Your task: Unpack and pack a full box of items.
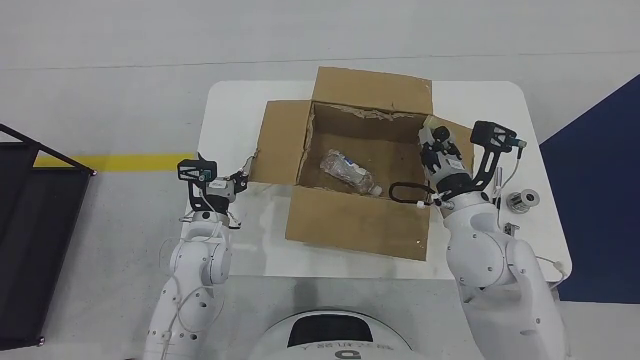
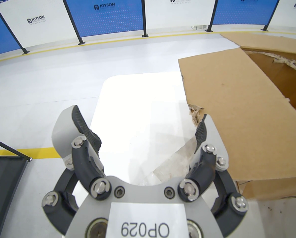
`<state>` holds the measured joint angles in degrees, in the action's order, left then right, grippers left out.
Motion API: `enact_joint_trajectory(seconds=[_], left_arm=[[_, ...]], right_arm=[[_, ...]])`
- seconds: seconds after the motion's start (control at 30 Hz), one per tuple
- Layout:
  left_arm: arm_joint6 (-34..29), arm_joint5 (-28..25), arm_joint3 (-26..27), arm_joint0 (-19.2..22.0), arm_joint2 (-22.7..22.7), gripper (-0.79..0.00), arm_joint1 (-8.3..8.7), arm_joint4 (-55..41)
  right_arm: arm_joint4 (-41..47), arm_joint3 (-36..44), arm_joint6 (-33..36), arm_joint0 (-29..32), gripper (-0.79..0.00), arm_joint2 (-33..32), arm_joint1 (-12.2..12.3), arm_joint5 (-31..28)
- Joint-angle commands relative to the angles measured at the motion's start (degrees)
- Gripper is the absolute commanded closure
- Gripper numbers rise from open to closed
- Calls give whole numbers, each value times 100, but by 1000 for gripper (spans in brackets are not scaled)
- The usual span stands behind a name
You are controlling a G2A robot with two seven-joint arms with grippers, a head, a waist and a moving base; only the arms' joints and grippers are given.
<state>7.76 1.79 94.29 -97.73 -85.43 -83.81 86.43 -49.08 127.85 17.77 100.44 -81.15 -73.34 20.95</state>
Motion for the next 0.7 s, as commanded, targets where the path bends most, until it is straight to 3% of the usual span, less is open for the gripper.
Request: enact_joint_trajectory(seconds=[0.0, 0.17, 0.33, 0.5, 0.67], left_arm=[[0, 0, 0, 0, 0, -785, 0, 0], [0, 0, 0, 0, 0, -785, 0, 0], [0, 0, 0, 0, 0, -785, 0, 0], [0, 0, 0, 0, 0, -785, 0, 0], [0, 0, 0, 0, 0, -785, 0, 0]], right_arm=[[110, -20, -322, 56, 0, -149, -14, 105], [1067, 9, -543, 533, 0, -1139, -18, 10], [1968, -399, 83, 908, 0, -2471, 29, -201], [1844, -951, 555, 574, 0, -2722, 65, 541], [1050, -1266, 1371, 421, 0, -2551, 164, 406]])
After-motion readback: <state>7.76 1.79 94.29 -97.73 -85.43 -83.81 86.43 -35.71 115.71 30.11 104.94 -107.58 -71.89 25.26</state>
